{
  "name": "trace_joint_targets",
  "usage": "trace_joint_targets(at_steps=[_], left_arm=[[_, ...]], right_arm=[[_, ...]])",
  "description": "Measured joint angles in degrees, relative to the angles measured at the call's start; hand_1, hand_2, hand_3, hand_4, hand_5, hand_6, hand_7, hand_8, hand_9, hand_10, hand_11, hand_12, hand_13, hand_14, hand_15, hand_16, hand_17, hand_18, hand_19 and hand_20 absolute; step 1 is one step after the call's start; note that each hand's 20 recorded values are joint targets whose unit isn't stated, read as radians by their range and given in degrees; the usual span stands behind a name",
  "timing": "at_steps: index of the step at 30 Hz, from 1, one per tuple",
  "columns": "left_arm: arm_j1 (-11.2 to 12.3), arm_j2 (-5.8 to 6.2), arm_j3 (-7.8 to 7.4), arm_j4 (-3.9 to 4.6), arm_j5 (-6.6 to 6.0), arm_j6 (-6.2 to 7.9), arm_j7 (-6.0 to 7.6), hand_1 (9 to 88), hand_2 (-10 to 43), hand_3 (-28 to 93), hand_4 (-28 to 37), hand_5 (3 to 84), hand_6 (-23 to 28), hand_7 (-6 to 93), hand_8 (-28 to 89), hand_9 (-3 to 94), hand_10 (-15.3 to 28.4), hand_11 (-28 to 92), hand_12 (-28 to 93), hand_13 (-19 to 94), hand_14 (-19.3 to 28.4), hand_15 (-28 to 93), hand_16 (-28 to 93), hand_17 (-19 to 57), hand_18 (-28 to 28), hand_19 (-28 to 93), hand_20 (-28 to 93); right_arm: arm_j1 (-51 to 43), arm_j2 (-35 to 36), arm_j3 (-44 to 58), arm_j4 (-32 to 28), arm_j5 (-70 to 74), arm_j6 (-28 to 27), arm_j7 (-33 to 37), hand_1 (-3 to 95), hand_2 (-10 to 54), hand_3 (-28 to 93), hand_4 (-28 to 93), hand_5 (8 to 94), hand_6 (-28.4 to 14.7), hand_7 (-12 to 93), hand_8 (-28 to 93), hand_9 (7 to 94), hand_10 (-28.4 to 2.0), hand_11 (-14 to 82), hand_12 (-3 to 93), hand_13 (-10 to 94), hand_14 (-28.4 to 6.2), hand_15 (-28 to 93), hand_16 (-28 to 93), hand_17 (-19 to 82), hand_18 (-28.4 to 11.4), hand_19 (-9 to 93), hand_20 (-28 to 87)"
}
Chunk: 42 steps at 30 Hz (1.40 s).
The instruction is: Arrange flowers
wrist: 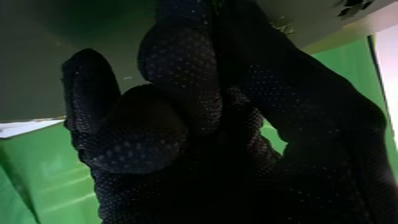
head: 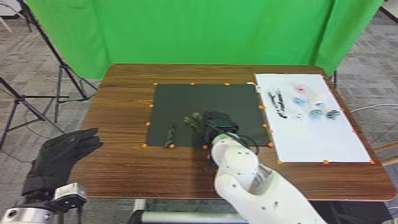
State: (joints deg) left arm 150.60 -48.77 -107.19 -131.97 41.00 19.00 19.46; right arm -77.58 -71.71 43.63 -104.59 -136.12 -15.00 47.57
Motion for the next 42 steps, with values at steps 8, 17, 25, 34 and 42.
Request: trace_joint_targets(at_steps=[8, 17, 25, 34, 42], left_arm=[[-0.22, -0.04, 0.13, 0.02, 0.34, -0.01, -0.21, 27.3, 6.5, 80, -19.4, 51.3, 16.0, 17.7, -9, 42.0, 23.3, 43, 10, 28, 28.0, 62, -13, -9.4, 20.9, 58, 17], [-0.12, -0.03, 0.11, 0.00, 0.41, -0.02, -0.43, 27.3, 6.5, 80, -19.3, 51.3, 16.1, 17.7, -10, 42.0, 23.3, 43, 10, 28, 28.0, 62, -13, -9.4, 20.9, 58, 17], [-0.17, -0.03, 0.47, 0.00, 0.41, -0.02, -0.38, 27.3, 6.5, 81, -19.3, 51.3, 16.0, 17.7, -10, 41.9, 23.4, 43, 10, 28, 28.0, 62, -13, -9.4, 20.9, 58, 17], [0.80, -0.10, -0.26, -0.27, 0.33, 0.06, -0.17, 27.5, 6.6, 81, -19.1, 51.3, 16.0, 17.8, -10, 42.0, 23.3, 43, 10, 28, 27.9, 62, -13, -9.4, 20.8, 58, 17], [2.75, -0.16, -1.08, -0.99, 0.27, 0.21, 0.19, 27.5, 6.5, 81, -19.1, 51.3, 16.0, 17.7, -9, 42.0, 23.4, 43, 10, 29, 28.0, 62, -13, -9.4, 20.8, 58, 17]], right_arm=[[-0.38, -0.31, -1.18, -1.13, 0.37, -1.14, 0.05, 48.0, -9.5, 75, -24, 88.0, -3.7, 25, 19, 89.3, -12.5, 47.3, 27.0, 88, -7.0, 70, 26, 44, -23.4, 93, -1], [0.24, 0.02, -3.15, -0.58, -2.17, -0.20, 0.50, 45.5, -9.5, 74, -24, 86.4, -4.7, 25, 18, 87.7, -13.6, 47.4, 27.3, 86, -8.4, 70, 26, 42, -24.6, 93, -6], [1.15, 0.21, -3.62, 1.18, -4.33, 1.09, 0.42, 45.6, -9.5, 75, -24, 86.7, -4.7, 26, 19, 87.6, -13.6, 47.9, 27.1, 86, -8.3, 71, 26, 42, -24.6, 93, -8], [1.63, 1.15, -3.54, -0.36, -0.59, 1.02, 1.93, 31.0, -4.7, 73, -20, 81.8, -8.2, 29, -6, 80.6, -17.9, 50.7, 28.0, 80, -12.7, 74, 27, 40, -26.4, 92, -13], [1.93, 2.26, -4.64, -1.87, -0.10, 0.36, 3.04, 27.9, -3.1, 71, -20, 69.1, -16.5, 27, -7, 62.8, -27.6, 55.6, 27.1, 72, -16.7, 79, 25, 40, -28.2, 92, -14]])
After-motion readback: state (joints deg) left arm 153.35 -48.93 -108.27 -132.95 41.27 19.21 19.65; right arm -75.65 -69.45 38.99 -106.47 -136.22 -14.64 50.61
